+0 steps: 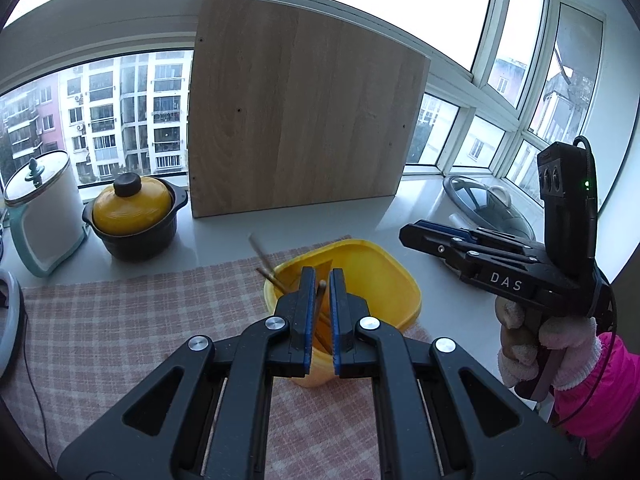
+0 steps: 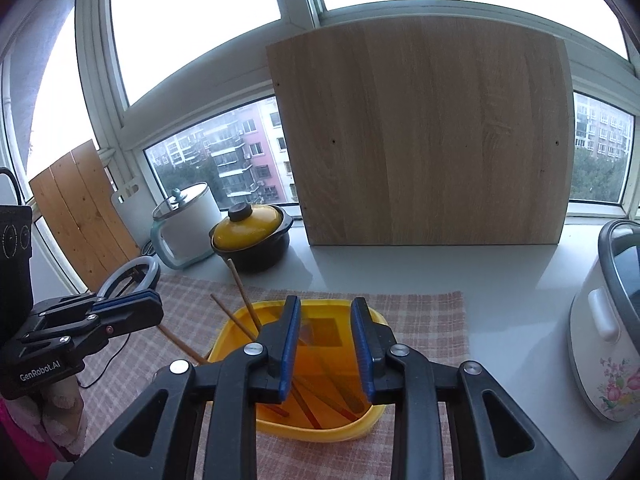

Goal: Organize utensils
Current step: 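Lower the fork and chopstick into the yellow container and open both grippers, then withdraw both open grippers from the container back over the mat, then lower the left gripper over the steel spoon while the right gripper approaches the chopsticks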

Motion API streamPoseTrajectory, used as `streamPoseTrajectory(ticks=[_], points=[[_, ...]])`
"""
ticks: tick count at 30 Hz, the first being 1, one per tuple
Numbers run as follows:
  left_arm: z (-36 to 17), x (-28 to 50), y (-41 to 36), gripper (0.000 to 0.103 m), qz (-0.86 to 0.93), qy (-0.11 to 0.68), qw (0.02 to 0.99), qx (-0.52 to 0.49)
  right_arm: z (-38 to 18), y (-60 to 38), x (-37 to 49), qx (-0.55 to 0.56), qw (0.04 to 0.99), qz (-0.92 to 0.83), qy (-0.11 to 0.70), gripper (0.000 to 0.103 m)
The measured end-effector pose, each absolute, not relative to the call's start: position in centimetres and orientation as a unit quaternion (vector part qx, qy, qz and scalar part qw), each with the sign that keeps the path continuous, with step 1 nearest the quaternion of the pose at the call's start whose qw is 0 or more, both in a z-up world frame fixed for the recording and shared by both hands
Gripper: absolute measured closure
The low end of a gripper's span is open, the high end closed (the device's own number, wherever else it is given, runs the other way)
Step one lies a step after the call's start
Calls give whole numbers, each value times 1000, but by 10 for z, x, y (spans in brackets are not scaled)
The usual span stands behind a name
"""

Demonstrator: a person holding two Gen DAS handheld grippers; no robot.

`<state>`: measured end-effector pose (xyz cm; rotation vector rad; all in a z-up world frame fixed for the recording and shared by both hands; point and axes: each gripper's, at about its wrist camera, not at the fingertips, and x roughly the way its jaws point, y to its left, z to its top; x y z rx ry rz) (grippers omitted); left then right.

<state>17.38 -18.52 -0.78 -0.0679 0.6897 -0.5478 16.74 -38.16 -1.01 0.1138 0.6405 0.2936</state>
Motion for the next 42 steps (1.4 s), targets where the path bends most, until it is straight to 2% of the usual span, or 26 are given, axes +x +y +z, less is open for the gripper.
streamPoseTrajectory(ticks=[10,12,14,18,22,33,42], points=[[-3,162,-160,99,-260,331,906,-37,-4,-370,148,57,939,146,306,73],[-3,159,-152,99,-258,331,907,-39,-1,-366,143,55,940,148,303,68],[-3,156,-142,99,-252,331,908,-41,0,-361,138,53,940,154,300,58],[-3,151,-120,99,-240,335,910,-42,4,-349,127,41,941,161,294,56],[-6,147,-90,99,-224,343,911,-44,6,-334,116,29,941,174,288,44],[-30,138,-9,98,-163,374,910,-70,-10,-278,100,-12,924,217,315,43],[-58,132,30,98,-147,411,896,-86,-45,-238,101,-13,897,232,375,43]])
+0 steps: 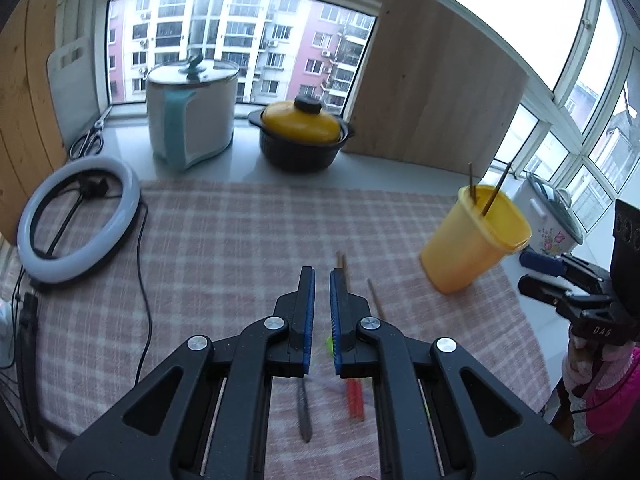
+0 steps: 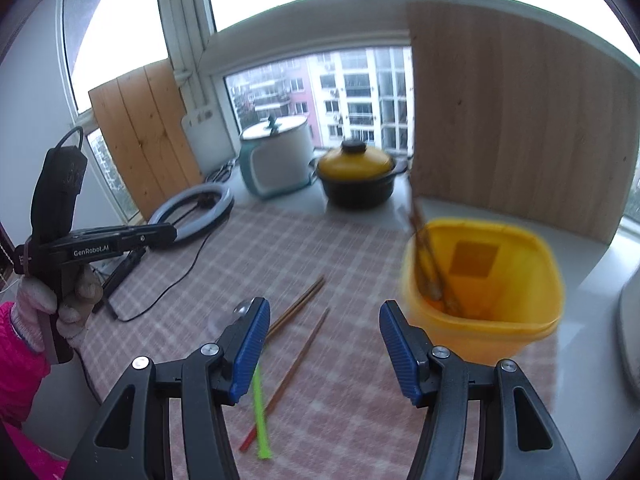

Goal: Organize utensils
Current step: 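Lower the left gripper over the steel spoon while the right gripper approaches the chopsticks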

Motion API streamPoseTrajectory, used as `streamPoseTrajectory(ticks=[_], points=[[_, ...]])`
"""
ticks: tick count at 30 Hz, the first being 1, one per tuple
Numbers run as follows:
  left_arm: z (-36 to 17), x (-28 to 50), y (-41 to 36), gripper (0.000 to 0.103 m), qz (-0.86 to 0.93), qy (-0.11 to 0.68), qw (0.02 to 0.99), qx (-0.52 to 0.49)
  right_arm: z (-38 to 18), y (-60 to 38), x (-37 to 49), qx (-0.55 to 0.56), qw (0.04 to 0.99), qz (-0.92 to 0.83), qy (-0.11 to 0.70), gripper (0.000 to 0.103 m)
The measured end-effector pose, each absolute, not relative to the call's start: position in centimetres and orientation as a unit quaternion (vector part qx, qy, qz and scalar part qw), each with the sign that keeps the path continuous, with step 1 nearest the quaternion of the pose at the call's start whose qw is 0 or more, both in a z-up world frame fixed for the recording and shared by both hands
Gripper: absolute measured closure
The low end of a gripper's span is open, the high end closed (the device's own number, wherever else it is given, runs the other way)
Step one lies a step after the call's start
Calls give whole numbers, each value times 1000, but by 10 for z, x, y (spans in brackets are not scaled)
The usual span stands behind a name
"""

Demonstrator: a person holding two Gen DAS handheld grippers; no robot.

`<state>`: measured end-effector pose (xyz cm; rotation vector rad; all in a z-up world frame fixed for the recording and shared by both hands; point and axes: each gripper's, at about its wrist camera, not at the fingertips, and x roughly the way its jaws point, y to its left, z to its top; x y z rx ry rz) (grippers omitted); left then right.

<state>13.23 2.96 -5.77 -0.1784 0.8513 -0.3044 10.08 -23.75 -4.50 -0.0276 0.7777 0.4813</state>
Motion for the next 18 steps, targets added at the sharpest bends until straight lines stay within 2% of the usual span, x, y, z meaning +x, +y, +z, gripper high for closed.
streamPoseTrajectory(ticks=[4,14,18], points=[[-70,132,38,98,-152,426,886,-99,-64,-221,104,-2,879,245,409,44],[-103,134,46,98,-168,467,861,-113,-104,-195,127,44,847,243,472,58],[-120,137,43,98,-179,491,844,-120,-117,-186,136,57,834,244,492,59]])
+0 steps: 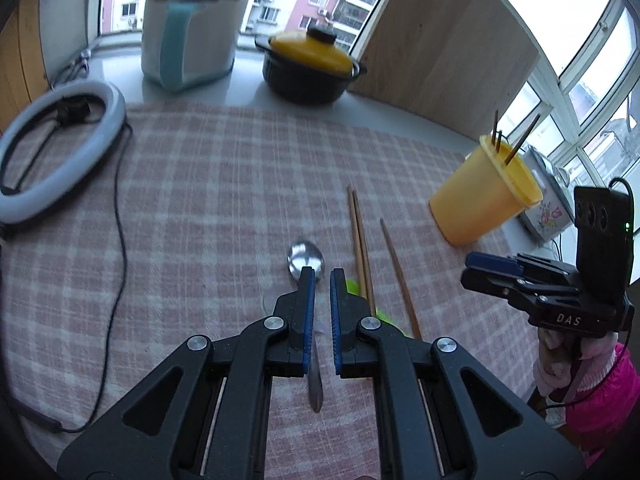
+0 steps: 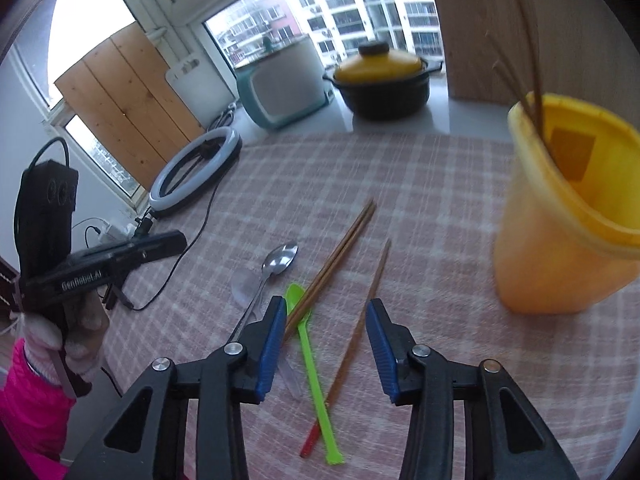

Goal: Organize utensils
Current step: 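Lower the left gripper over the steel spoon while the right gripper approaches the chopsticks, then grasp a wooden chopstick with the right gripper while the left gripper grasps the steel spoon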

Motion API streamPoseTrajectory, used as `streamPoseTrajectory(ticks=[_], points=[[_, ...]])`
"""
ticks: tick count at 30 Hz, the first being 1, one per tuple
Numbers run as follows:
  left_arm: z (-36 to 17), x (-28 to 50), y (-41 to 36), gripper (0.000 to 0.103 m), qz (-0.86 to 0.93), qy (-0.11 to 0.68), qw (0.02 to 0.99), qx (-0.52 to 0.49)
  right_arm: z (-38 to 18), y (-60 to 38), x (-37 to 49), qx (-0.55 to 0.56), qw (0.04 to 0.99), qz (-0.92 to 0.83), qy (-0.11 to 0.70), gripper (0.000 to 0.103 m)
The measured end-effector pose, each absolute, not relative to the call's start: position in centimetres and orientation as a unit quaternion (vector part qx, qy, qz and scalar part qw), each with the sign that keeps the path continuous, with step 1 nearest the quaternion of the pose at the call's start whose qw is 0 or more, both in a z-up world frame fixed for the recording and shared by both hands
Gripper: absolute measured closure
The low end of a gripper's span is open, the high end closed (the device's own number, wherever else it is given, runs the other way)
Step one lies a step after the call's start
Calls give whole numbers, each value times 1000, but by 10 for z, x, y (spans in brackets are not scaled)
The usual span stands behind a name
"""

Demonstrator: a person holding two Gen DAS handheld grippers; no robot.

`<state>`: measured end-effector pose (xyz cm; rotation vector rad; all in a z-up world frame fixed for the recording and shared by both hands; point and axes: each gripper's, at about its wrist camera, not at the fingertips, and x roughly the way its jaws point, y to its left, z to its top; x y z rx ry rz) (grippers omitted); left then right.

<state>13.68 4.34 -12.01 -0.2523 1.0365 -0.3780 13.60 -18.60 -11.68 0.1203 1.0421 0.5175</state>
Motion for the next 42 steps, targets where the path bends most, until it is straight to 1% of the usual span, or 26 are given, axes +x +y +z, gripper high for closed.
streamPoseTrajectory(ticks=[6,7,9,10,15,20,30,32,42], points=[[-138,142,36,97,-194,517,824,-126,-133,-173,151,67,819,241,517,64],[-140,142,35,95,-193,520,823,-123,-135,-172,153,69,817,240,520,65],[-146,144,31,74,-194,523,822,-115,-140,-168,159,76,812,238,528,67],[-148,145,29,73,-196,524,821,-113,-143,-166,162,78,811,236,530,68],[-157,151,20,73,-196,531,820,-91,-154,-157,175,84,801,226,548,73],[-166,158,17,73,-193,535,818,-82,-169,-154,192,106,785,213,572,81],[-174,168,15,73,-197,537,817,-82,-187,-154,215,150,760,189,603,88],[-175,168,14,73,-198,537,816,-80,-189,-154,218,147,760,178,608,92],[-177,171,12,73,-199,536,817,-74,-194,-146,225,138,756,170,617,92]])
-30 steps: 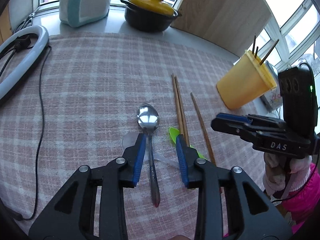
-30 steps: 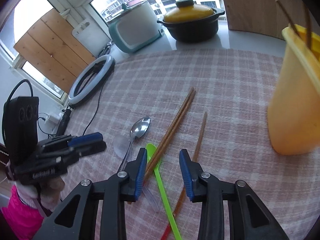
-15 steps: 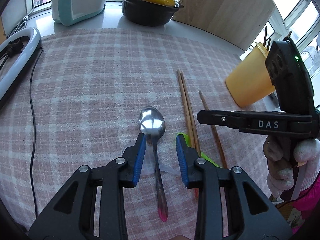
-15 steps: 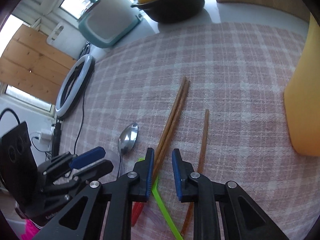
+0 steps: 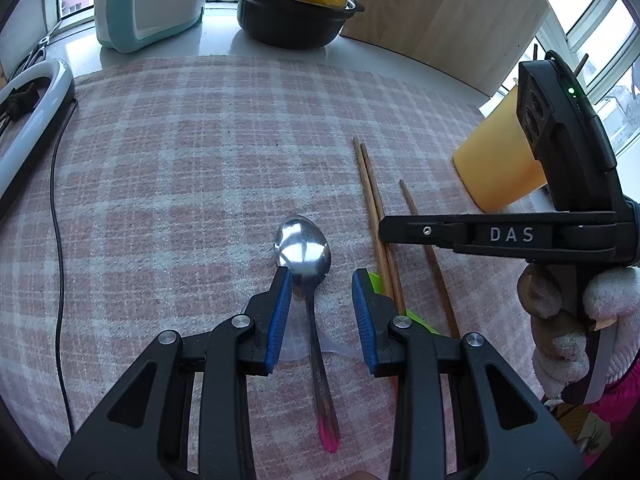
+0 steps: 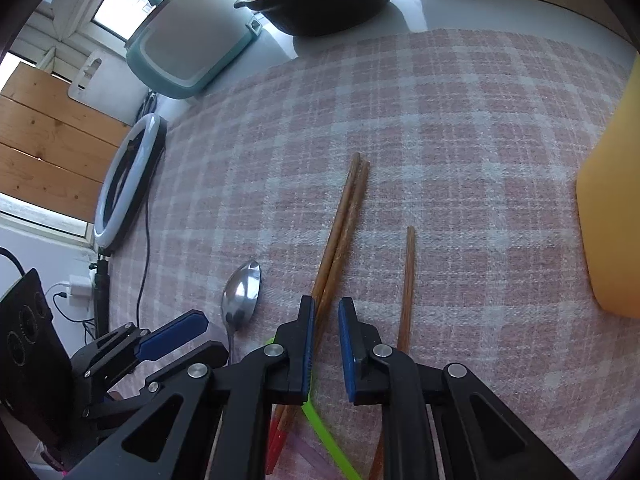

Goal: Organize utensils
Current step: 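Grasp a wooden chopstick with the right gripper while the left gripper grasps the steel spoon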

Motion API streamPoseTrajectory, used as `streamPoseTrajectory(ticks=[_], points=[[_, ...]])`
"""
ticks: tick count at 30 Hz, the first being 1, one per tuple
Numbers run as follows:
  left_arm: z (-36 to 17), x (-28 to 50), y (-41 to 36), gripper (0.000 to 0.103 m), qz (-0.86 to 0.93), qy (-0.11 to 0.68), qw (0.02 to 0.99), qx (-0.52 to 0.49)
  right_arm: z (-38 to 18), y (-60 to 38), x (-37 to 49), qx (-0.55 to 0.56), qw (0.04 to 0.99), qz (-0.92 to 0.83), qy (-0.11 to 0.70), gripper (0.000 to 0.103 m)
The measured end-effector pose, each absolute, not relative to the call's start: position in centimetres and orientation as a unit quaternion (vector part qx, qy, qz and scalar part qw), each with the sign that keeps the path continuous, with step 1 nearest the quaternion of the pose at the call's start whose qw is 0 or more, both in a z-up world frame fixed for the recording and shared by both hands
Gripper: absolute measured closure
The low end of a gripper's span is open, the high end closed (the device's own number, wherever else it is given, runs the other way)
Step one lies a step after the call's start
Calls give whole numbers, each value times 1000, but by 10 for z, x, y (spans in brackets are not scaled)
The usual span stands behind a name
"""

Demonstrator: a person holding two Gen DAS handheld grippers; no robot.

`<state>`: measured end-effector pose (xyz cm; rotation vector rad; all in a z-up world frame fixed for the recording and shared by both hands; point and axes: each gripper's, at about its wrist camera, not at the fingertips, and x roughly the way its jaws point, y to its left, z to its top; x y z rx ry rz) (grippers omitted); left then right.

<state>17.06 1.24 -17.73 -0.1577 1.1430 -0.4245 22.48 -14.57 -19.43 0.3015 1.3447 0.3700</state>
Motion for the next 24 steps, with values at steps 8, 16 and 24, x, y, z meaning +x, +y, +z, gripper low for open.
streamPoseTrajectory(ticks=[8,16,24], points=[[-180,173,11,73,-202,536,817,-69,-195,-146,228,122,761,149,620,93],[-188,177,5,73,-192,543,816,-46,-198,-136,235,96,757,146,630,94],[-199,180,7,73,-186,551,812,-38,-196,-138,239,86,754,141,636,93]])
